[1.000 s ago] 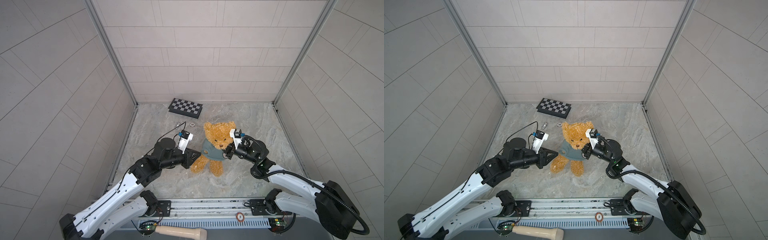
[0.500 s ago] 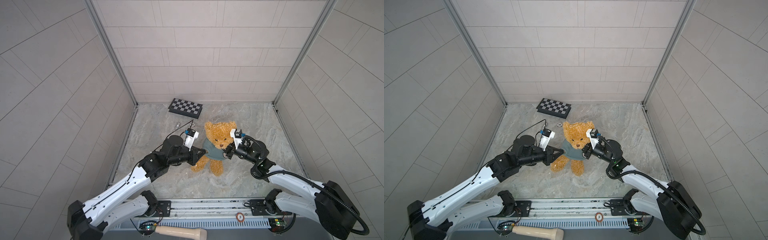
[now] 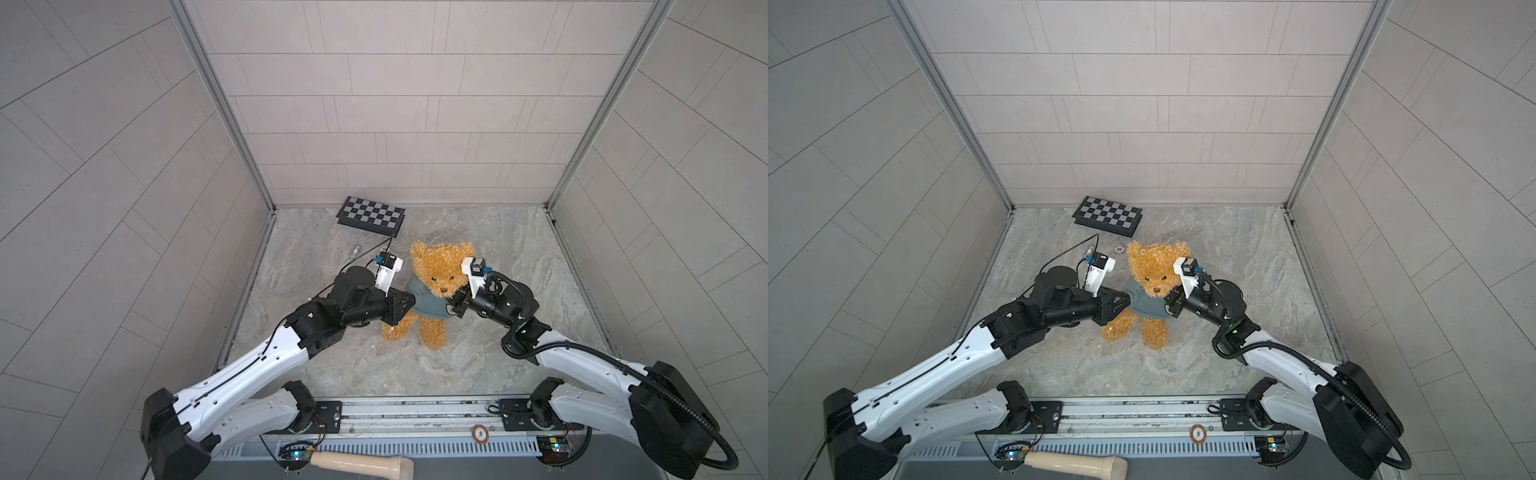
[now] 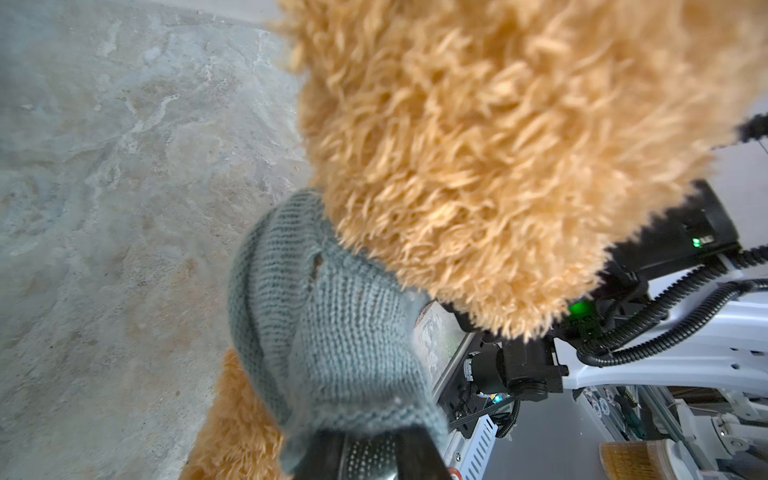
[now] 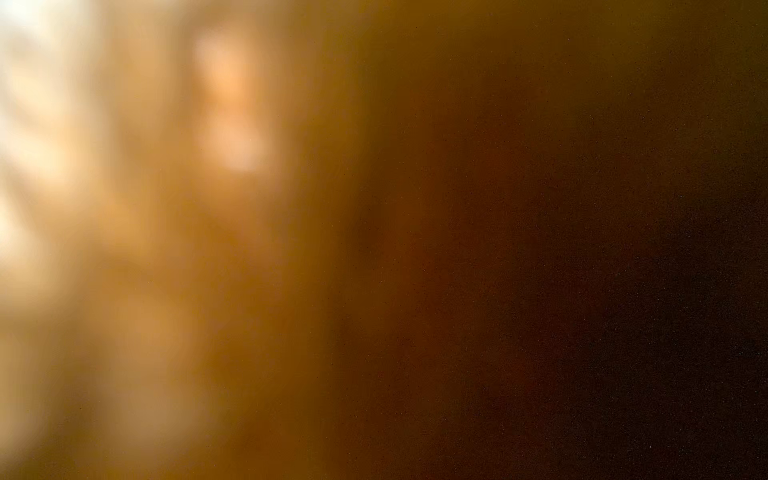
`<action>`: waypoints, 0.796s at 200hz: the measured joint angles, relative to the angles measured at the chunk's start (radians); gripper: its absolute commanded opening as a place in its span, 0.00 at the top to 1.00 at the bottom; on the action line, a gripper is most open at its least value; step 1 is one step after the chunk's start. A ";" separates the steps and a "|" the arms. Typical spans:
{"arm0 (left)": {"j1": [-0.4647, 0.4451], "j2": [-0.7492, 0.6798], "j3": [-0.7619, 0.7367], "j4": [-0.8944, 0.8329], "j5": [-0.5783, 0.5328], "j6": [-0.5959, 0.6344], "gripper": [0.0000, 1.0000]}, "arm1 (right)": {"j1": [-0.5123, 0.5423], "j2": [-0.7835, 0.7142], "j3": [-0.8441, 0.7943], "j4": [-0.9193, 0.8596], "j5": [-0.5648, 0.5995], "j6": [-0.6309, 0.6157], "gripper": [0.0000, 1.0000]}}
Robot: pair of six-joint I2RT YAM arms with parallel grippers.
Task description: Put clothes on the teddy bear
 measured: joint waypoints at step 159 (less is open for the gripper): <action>-0.022 0.143 0.033 0.087 -0.077 -0.017 0.52 | -0.010 0.044 -0.039 0.125 0.039 0.061 1.00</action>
